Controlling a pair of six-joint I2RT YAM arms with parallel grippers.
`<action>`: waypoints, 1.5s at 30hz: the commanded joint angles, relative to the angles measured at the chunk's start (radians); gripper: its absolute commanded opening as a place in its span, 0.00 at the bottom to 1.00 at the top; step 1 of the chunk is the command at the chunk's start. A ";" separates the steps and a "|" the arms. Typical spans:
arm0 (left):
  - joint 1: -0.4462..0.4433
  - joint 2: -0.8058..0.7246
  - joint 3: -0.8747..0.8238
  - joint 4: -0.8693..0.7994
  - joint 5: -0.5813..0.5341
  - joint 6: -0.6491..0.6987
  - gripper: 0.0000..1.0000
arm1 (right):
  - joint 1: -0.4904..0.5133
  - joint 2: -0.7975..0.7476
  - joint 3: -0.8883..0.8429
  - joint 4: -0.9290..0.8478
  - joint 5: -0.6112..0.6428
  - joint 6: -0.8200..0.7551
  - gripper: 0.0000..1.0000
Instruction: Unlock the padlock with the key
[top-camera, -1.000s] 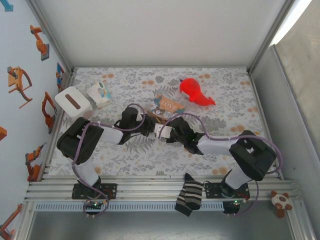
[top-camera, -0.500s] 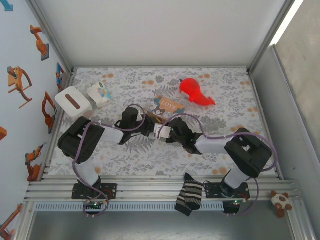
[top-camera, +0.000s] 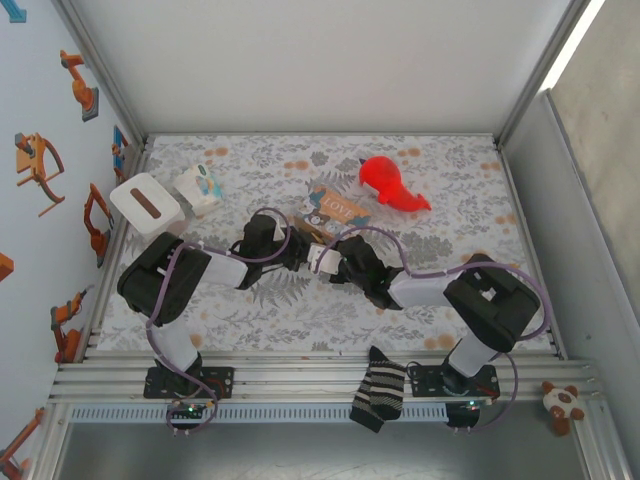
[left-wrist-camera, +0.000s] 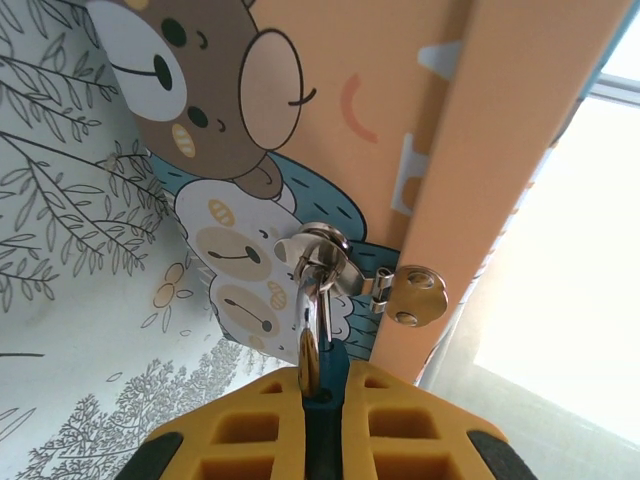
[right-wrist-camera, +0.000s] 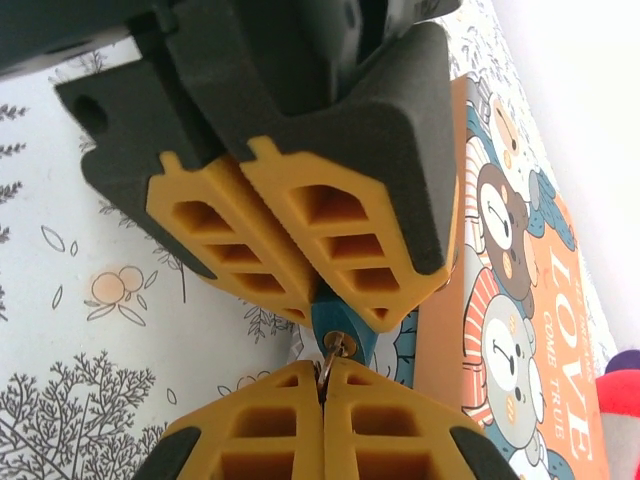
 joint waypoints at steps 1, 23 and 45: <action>-0.009 0.016 0.004 0.063 0.031 -0.016 0.00 | 0.008 0.005 -0.016 0.104 0.053 0.085 0.00; -0.024 0.144 0.013 0.090 -0.020 0.003 0.03 | 0.083 0.096 -0.114 0.300 0.195 0.468 0.00; 0.077 -0.177 -0.022 -0.319 -0.105 0.276 0.52 | 0.018 0.044 -0.268 0.338 -0.009 0.867 0.00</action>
